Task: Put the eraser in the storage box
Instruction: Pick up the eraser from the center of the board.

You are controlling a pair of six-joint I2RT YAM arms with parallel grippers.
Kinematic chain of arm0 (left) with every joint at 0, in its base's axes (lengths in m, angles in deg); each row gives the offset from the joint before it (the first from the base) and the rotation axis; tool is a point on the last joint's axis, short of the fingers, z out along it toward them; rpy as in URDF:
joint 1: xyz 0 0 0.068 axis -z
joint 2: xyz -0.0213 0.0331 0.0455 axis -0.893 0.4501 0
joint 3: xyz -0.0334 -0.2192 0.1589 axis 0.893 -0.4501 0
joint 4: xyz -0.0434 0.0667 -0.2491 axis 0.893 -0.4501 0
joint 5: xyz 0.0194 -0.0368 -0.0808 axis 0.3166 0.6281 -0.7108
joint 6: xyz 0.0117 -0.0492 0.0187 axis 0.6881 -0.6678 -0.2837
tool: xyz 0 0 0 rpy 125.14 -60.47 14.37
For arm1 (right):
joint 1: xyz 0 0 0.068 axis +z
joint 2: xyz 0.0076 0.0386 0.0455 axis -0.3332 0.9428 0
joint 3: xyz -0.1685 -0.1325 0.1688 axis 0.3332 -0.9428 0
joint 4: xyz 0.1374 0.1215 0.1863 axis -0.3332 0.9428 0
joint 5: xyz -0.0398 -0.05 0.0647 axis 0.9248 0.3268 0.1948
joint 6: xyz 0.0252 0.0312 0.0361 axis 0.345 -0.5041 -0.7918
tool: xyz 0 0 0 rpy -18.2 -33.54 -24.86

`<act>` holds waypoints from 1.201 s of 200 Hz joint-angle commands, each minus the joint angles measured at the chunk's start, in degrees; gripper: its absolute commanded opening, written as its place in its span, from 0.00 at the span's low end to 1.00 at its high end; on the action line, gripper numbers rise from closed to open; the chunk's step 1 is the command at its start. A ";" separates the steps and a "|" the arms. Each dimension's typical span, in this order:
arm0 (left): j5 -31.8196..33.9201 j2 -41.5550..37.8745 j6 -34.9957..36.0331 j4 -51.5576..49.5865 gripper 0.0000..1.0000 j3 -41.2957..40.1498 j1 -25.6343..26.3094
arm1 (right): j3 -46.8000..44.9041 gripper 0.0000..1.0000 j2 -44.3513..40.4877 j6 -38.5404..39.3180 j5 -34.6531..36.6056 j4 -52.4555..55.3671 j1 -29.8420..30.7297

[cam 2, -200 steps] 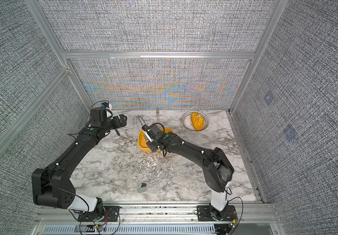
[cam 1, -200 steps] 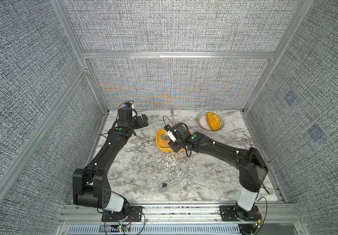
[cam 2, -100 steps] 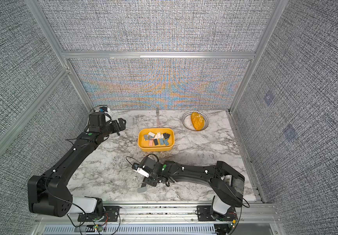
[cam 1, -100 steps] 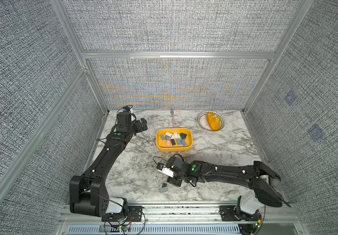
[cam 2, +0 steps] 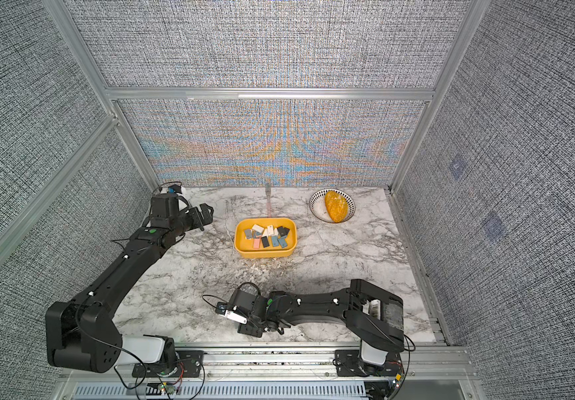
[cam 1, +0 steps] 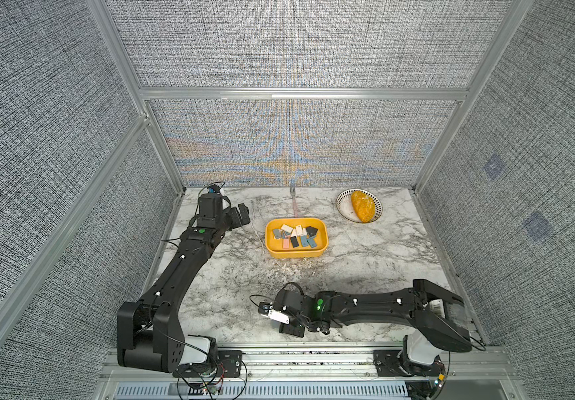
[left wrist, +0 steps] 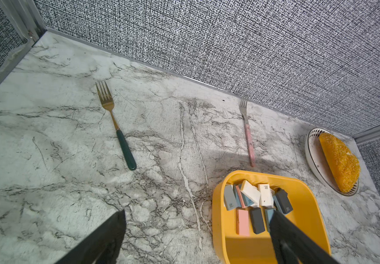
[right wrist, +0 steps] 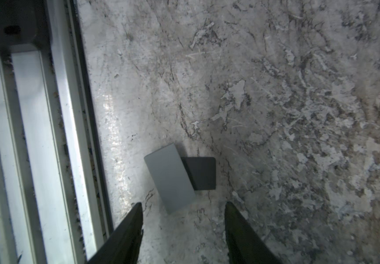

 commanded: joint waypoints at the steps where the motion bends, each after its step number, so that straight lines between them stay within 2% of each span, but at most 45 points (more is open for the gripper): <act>1: 0.21 -0.68 -0.14 -0.25 1.00 -0.43 -0.13 | 0.68 0.58 0.61 0.97 0.17 -1.60 0.01; 158: 0.43 -2.21 0.23 -0.69 1.00 -0.99 -0.66 | 3.42 0.57 5.86 4.08 -4.30 0.58 -0.84; 222: 0.42 -2.00 0.22 -0.60 1.00 -1.07 -0.76 | 3.95 0.52 7.03 4.08 -4.53 0.93 -1.82; 240: 0.34 -1.88 0.27 -0.60 1.00 -1.07 -0.84 | 4.12 0.47 7.21 4.08 -4.51 0.98 -1.82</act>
